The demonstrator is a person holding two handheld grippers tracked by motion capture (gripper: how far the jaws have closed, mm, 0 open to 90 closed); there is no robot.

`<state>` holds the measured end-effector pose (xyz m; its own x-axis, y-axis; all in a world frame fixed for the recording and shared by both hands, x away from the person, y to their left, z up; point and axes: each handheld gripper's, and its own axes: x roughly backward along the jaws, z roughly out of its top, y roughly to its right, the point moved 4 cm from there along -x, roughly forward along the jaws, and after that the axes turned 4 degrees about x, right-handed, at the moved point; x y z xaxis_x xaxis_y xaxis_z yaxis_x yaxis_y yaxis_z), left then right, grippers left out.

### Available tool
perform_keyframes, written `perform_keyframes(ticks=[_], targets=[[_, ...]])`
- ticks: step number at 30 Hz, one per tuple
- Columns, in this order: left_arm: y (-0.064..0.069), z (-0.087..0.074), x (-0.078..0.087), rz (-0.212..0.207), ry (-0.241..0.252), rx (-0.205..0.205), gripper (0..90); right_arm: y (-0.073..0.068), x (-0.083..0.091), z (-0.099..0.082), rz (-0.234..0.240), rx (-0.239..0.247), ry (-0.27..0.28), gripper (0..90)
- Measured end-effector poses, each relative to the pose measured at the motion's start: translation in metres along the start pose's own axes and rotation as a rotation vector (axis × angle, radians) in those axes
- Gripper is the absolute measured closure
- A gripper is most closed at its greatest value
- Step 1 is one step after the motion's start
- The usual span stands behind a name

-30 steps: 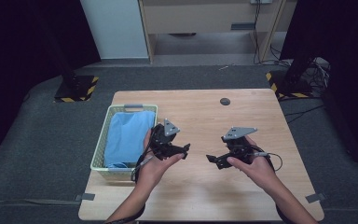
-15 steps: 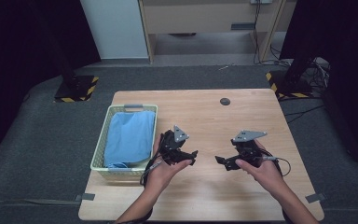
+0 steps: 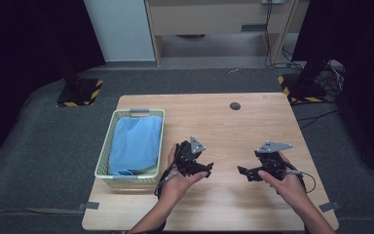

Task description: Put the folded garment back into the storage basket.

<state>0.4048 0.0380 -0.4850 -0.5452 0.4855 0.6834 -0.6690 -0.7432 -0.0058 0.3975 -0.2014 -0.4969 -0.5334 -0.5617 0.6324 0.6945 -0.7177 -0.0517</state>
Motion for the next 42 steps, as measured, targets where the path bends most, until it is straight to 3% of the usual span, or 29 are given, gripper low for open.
perform_keyframes(ticks=[10, 16, 20, 23, 28, 31, 42], targets=[[0.004, -0.016, -0.026, -0.021, -0.023, 0.021, 5.6, 0.024, 0.003, -0.031, -0.053, -0.079, -0.015, 3.5], [0.004, -0.037, -0.047, -0.019, -0.044, 0.03, 5.6, 0.043, -0.005, -0.049, -0.103, -0.154, -0.044, 3.8], [0.004, -0.047, -0.055, -0.032, -0.029, 0.068, 5.5, 0.049, -0.014, -0.058, -0.119, -0.169, -0.076, 3.6], [0.005, -0.053, -0.059, -0.034, -0.027, 0.078, 5.0, 0.05, -0.022, -0.061, -0.127, -0.167, -0.088, 2.0], [0.006, -0.054, -0.058, -0.022, -0.032, 0.072, 4.7, 0.048, -0.034, -0.055, -0.151, -0.117, -0.086, 0.7], [0.005, -0.056, -0.057, -0.013, -0.037, 0.075, 2.8, 0.042, -0.04, -0.056, -0.188, -0.049, -0.1, 0.5], [0.007, -0.064, -0.049, -0.013, -0.042, 0.074, 1.5, 0.028, -0.025, -0.068, -0.134, 0.005, -0.102, 0.7]])
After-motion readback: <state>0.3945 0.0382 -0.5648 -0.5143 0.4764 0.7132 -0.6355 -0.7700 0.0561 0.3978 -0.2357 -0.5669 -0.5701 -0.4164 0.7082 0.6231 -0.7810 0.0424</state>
